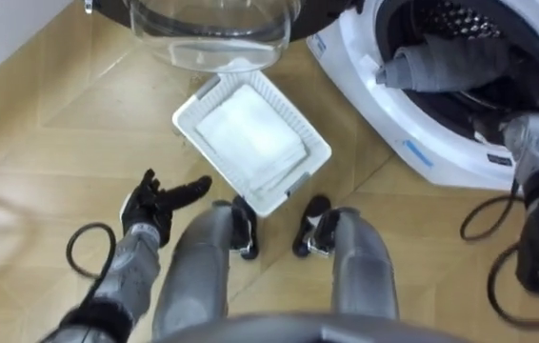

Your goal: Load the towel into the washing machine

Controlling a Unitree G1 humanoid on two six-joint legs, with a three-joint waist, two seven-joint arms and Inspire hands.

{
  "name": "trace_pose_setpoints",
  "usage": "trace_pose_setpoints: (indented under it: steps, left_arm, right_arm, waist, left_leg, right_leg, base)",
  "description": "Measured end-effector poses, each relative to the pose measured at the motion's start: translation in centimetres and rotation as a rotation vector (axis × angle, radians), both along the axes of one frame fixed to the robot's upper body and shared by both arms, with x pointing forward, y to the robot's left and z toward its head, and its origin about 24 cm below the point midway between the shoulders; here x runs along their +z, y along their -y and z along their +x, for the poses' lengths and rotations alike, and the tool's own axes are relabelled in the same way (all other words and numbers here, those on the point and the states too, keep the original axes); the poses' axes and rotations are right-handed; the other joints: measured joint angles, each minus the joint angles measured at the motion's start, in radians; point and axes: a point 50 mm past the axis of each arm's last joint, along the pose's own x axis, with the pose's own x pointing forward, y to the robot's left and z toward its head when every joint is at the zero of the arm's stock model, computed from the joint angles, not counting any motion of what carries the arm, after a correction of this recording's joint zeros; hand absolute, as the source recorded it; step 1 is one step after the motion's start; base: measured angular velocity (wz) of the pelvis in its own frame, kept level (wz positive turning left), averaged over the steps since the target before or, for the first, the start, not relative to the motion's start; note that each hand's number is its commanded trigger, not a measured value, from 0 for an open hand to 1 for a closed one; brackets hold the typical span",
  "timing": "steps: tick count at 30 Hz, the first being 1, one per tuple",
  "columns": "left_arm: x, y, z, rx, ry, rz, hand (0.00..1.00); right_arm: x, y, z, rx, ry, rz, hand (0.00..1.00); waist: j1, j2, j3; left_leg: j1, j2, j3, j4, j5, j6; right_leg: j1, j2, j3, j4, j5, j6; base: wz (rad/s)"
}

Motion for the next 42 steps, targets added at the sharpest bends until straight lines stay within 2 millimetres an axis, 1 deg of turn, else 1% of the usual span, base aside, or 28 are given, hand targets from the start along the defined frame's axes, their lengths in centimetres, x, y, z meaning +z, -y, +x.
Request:
trace_pose_setpoints:
  steps: [2, 3, 4, 5, 6, 7, 8, 10, 12, 13, 14, 15, 17, 18, 19, 20, 21, 22, 23, 25, 26, 28, 31, 34, 36, 37, 40, 42]
  left_arm:
    - [-0.4, -0.6, -0.4, 0.039, -0.026, -0.010, 0.00]
    - [-0.7, -1.0, -0.8, 0.056, -0.047, -0.005, 0.00]
    - [-0.8, -1.1, -1.1, 0.061, -0.061, -0.001, 0.00]
    - [-1.1, -1.6, -1.7, 0.071, -0.088, 0.007, 0.00]
    - [-1.3, -2.1, -2.4, 0.073, -0.107, 0.028, 0.00]
    - [-1.3, -2.4, -2.5, 0.066, -0.112, 0.042, 0.00]
    - [-1.5, -2.9, -3.2, 0.054, -0.138, 0.067, 0.00]
    - [-1.8, -3.4, -4.2, 0.025, -0.187, 0.106, 0.00]
    - [-2.3, -4.0, -5.9, -0.040, -0.255, 0.169, 0.00]
    - [-2.4, -4.1, -6.3, -0.058, -0.269, 0.186, 0.00]
    - [-2.6, -4.5, -7.2, -0.073, -0.296, 0.213, 0.00]
    - [-2.6, -4.7, -7.8, -0.080, -0.312, 0.225, 0.00]
    - [-3.0, -5.3, -10.2, -0.096, -0.383, 0.264, 0.00]
    - [-3.1, -5.5, -10.8, -0.096, -0.403, 0.269, 0.00]
    - [-3.3, -5.7, -11.9, -0.096, -0.448, 0.281, 0.00]
    - [-3.4, -5.9, -13.0, -0.104, -0.488, 0.299, 0.00]
    - [-3.4, -5.9, -13.4, -0.115, -0.502, 0.310, 0.00]
    - [-3.5, -5.9, -14.0, -0.123, -0.517, 0.313, 0.00]
    - [-3.5, -5.8, -14.3, -0.142, -0.529, 0.319, 0.00]
    - [-3.6, -5.6, -14.5, -0.162, -0.540, 0.323, 0.00]
    - [-3.6, -5.6, -14.5, -0.181, -0.543, 0.333, 0.00]
    - [-3.6, -5.6, -14.5, -0.210, -0.551, 0.350, 0.00]
    - [-3.7, -5.5, -14.7, -0.244, -0.570, 0.379, 0.00]
    - [-3.8, -5.5, -15.2, -0.276, -0.602, 0.392, 0.00]
    - [-3.8, -5.4, -15.4, -0.320, -0.622, 0.409, 0.00]
    - [-3.8, -5.4, -15.5, -0.333, -0.629, 0.415, 0.00]
    - [-3.9, -5.4, -15.7, -0.387, -0.659, 0.437, 0.00]
    - [-3.9, -5.4, -15.4, -0.414, -0.670, 0.447, 0.00]
  right_arm:
    - [-1.1, 0.3, -1.3, -0.030, -0.023, 0.000, 0.00]
    - [-1.4, 0.3, -1.7, -0.044, -0.028, -0.002, 0.00]
    - [-1.6, 0.4, -1.9, -0.055, -0.032, 0.005, 0.00]
    - [-2.5, 0.5, -3.0, -0.061, -0.056, 0.004, 0.00]
    - [-3.2, 0.2, -3.6, -0.056, -0.063, 0.009, 0.00]
    - [-3.6, 0.1, -4.0, -0.056, -0.069, 0.011, 0.00]
    - [-4.5, -0.1, -5.1, -0.056, -0.087, 0.016, 0.00]
    - [-5.8, -0.6, -6.6, -0.049, -0.108, 0.021, 0.00]
    - [-7.7, -0.6, -9.6, -0.014, -0.187, -0.007, 0.00]
    - [-8.1, -0.6, -10.5, -0.008, -0.203, -0.013, 0.00]
    - [-8.9, -0.9, -12.0, 0.018, -0.229, -0.029, 0.00]
    - [-9.4, -1.1, -12.9, 0.039, -0.247, -0.040, 0.00]
    - [-11.0, -1.6, -17.0, 0.088, -0.351, -0.060, 0.00]
    - [-11.3, -1.6, -18.2, 0.105, -0.384, -0.070, 0.00]
    - [-11.8, -1.8, -20.2, 0.163, -0.451, -0.096, 0.00]
    - [-12.4, -2.2, -22.2, 0.280, -0.548, -0.133, 0.00]
    - [-12.6, -2.4, -22.8, 0.338, -0.583, -0.145, 0.00]
    - [-13.0, -3.1, -24.1, 0.453, -0.657, -0.162, 0.00]
    - [-13.4, -3.9, -25.1, 0.567, -0.708, -0.176, 0.00]
    - [-13.8, -4.8, -25.7, 0.708, -0.749, -0.182, 0.00]
    - [-13.9, -5.3, -25.6, 0.774, -0.753, -0.183, 0.00]
    - [-14.1, -6.0, -25.7, 0.844, -0.751, -0.183, 0.00]
    - [-14.5, -7.1, -25.8, 0.957, -0.746, -0.174, 0.00]
    - [-14.7, -8.0, -26.2, 1.025, -0.738, -0.155, 0.00]
    - [-14.8, -8.5, -26.3, 1.090, -0.724, -0.155, 0.00]
    - [-14.8, -8.5, -26.3, 1.098, -0.723, -0.155, 0.00]
    - [-14.8, -8.6, -26.1, 1.159, -0.720, -0.173, 0.00]
    - [-14.8, -8.5, -25.5, 1.229, -0.725, -0.207, 0.00]
  waist:
    - [0.024, 0.019, -0.0028]
    - [0.027, 0.030, -0.0013]
    - [0.027, 0.035, -0.0022]
    - [0.028, 0.043, -0.0025]
    - [0.028, 0.043, -0.0031]
    - [0.028, 0.045, -0.0038]
    - [0.028, 0.046, -0.0050]
    - [0.027, 0.052, -0.0086]
    - [0.017, 0.061, -0.0176]
    - [0.018, 0.062, -0.0208]
    - [0.017, 0.061, -0.0250]
    - [0.015, 0.060, -0.0263]
    - [0.010, 0.054, -0.0433]
    - [0.010, 0.052, -0.0455]
    - [0.007, 0.047, -0.0482]
    - [-0.009, 0.042, -0.0491]
    - [-0.012, 0.039, -0.0495]
    - [-0.018, 0.031, -0.0504]
    - [-0.018, 0.024, -0.0490]
    - [-0.032, 0.021, -0.0450]
    - [-0.032, 0.025, -0.0400]
    - [-0.035, 0.029, -0.0365]
    - [-0.035, 0.028, -0.0315]
    - [-0.037, 0.024, -0.0311]
    - [-0.045, 0.022, -0.0339]
    - [-0.048, 0.021, -0.0351]
    - [-0.057, 0.016, -0.0346]
    - [-0.061, 0.014, -0.0339]
  left_leg:
    - [0.051, 0.001, 0.001, -0.034, -0.002, -0.004]
    - [0.079, 0.001, 0.002, -0.052, -0.001, -0.005]
    - [0.093, 0.001, 0.002, -0.061, 0.000, -0.006]
    - [0.125, 0.001, 0.002, -0.077, 0.000, -0.007]
    - [0.158, -0.001, 0.002, -0.100, 0.002, -0.011]
    - [0.173, -0.001, 0.001, -0.111, 0.003, -0.012]
    - [0.199, -0.001, 0.001, -0.135, 0.005, -0.017]
    - [0.246, -0.001, 0.001, -0.171, 0.012, -0.024]
    - [0.319, -0.003, -0.005, -0.217, 0.015, -0.029]
    - [0.335, -0.004, -0.004, -0.230, 0.016, -0.031]
    - [0.370, -0.007, -0.002, -0.258, 0.018, -0.035]
    - [0.392, -0.008, -0.002, -0.272, 0.020, -0.038]
    - [0.475, -0.012, -0.001, -0.327, 0.028, -0.050]
    - [0.496, -0.012, 0.000, -0.341, 0.029, -0.053]
    - [0.537, -0.014, 0.000, -0.367, 0.032, -0.058]
    - [0.567, -0.014, -0.002, -0.387, 0.036, -0.064]
    - [0.578, -0.013, -0.003, -0.392, 0.036, -0.065]
    - [0.594, -0.012, -0.003, -0.398, 0.038, -0.068]
    - [0.613, -0.011, -0.004, -0.409, 0.040, -0.072]
    - [0.636, -0.008, -0.007, -0.416, 0.041, -0.075]
    - [0.651, -0.006, -0.007, -0.417, 0.039, -0.078]
    - [0.674, -0.004, -0.014, -0.435, 0.034, -0.086]
    - [0.723, -0.004, -0.016, -0.466, 0.035, -0.089]
    - [0.757, -0.004, -0.016, -0.479, 0.036, -0.092]
    - [0.757, -0.006, -0.018, -0.477, 0.037, -0.093]
    - [0.759, -0.006, -0.018, -0.475, 0.038, -0.093]
    - [0.776, -0.005, -0.017, -0.480, 0.038, -0.094]
    - [0.792, -0.006, -0.017, -0.485, 0.038, -0.094]
  right_leg:
    - [0.054, 0.013, -0.001, -0.039, 0.010, 0.005]
    - [0.084, 0.018, 0.001, -0.059, 0.016, 0.007]
    - [0.099, 0.021, 0.002, -0.071, 0.017, 0.010]
    - [0.132, 0.026, 0.000, -0.091, 0.020, 0.011]
    - [0.164, 0.031, 0.002, -0.116, 0.022, 0.013]
    - [0.178, 0.034, 0.001, -0.132, 0.024, 0.015]
    - [0.205, 0.042, 0.001, -0.159, 0.031, 0.018]
    - [0.256, 0.053, -0.004, -0.201, 0.045, 0.019]
    - [0.337, 0.066, -0.010, -0.255, 0.050, 0.024]
    - [0.353, 0.067, -0.010, -0.267, 0.050, 0.025]
    - [0.382, 0.071, -0.007, -0.288, 0.052, 0.027]
    - [0.403, 0.075, -0.006, -0.302, 0.053, 0.028]
    - [0.480, 0.087, -0.006, -0.356, 0.055, 0.030]
    - [0.500, 0.091, -0.006, -0.370, 0.056, 0.031]
    - [0.541, 0.096, -0.007, -0.396, 0.056, 0.032]
    - [0.575, 0.102, -0.010, -0.419, 0.057, 0.033]
    - [0.587, 0.105, -0.013, -0.428, 0.057, 0.033]
    - [0.607, 0.110, -0.010, -0.442, 0.058, 0.033]
    - [0.626, 0.115, -0.004, -0.455, 0.059, 0.033]
    - [0.654, 0.123, 0.001, -0.473, 0.064, 0.030]
    - [0.665, 0.128, 0.013, -0.476, 0.064, 0.030]
    - [0.686, 0.135, 0.017, -0.484, 0.065, 0.030]
    - [0.728, 0.140, 0.019, -0.494, 0.067, 0.029]
    - [0.756, 0.144, 0.019, -0.507, 0.068, 0.029]
    - [0.760, 0.145, 0.017, -0.508, 0.068, 0.029]
    - [0.762, 0.145, 0.020, -0.508, 0.068, 0.029]
    - [0.774, 0.147, 0.022, -0.510, 0.068, 0.029]
    - [0.784, 0.147, 0.028, -0.510, 0.068, 0.029]
  base:
    - [-0.12]
    - [-0.08]
    - [-0.06]
    - [-0.03]
    - [0.00]
    - [-0.05]
    - [-0.08]
    - [-0.07]
    - [0.03]
    - [0.00]
    - [-0.04]
    - [-0.06]
    - [-0.05]
    - [-0.07]
    - [-0.03]
    - [0.00]
    - [0.00]
    - [-0.08]
    - [-0.14]
    - [-0.12]
    - [-0.15]
    - [-0.10]
    - [0.00]
    - [0.00]
    - [0.00]
    - [0.00]
    - [-0.02]
    - [0.00]
